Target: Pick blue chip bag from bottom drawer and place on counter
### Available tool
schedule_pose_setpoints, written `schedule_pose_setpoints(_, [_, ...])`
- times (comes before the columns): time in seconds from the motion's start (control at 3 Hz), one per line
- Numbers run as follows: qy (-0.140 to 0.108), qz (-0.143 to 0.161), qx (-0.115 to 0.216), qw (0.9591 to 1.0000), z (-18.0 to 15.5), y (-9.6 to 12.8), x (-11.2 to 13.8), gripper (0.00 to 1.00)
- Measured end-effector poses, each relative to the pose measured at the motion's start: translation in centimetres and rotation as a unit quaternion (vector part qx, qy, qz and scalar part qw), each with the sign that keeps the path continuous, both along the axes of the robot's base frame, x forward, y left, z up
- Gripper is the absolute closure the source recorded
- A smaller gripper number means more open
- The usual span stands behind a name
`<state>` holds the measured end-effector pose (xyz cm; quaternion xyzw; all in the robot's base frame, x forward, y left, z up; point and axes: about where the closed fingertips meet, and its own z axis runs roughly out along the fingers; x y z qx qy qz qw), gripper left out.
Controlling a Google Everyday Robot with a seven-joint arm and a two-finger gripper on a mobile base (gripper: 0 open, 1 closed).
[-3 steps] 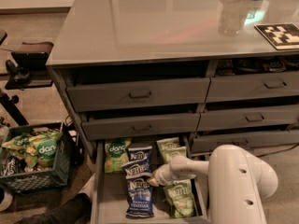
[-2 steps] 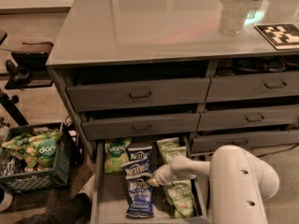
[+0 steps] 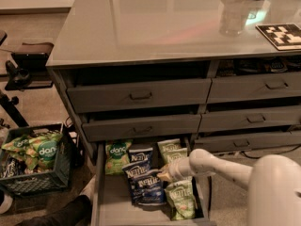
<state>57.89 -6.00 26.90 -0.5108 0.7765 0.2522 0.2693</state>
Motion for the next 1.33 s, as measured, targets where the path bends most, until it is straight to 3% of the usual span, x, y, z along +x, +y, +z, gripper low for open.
schedule_pose_setpoints(0.33, [-0.012, 0.009, 0.021, 0.9997, 5.4, -3.3, -0.2, 1.00])
schedule_pose_setpoints(0.67, [-0.028, 0.037, 0.047, 0.9978, 11.8, -4.6, -0.8, 1.00])
schedule_pose_setpoints(1.0, [-0.030, 0.060, 0.102, 0.9926, 15.7, -4.1, -1.9, 1.00])
schedule_pose_setpoints(1.33, [-0.030, 0.060, 0.102, 0.9926, 15.7, -4.1, -1.9, 1.00])
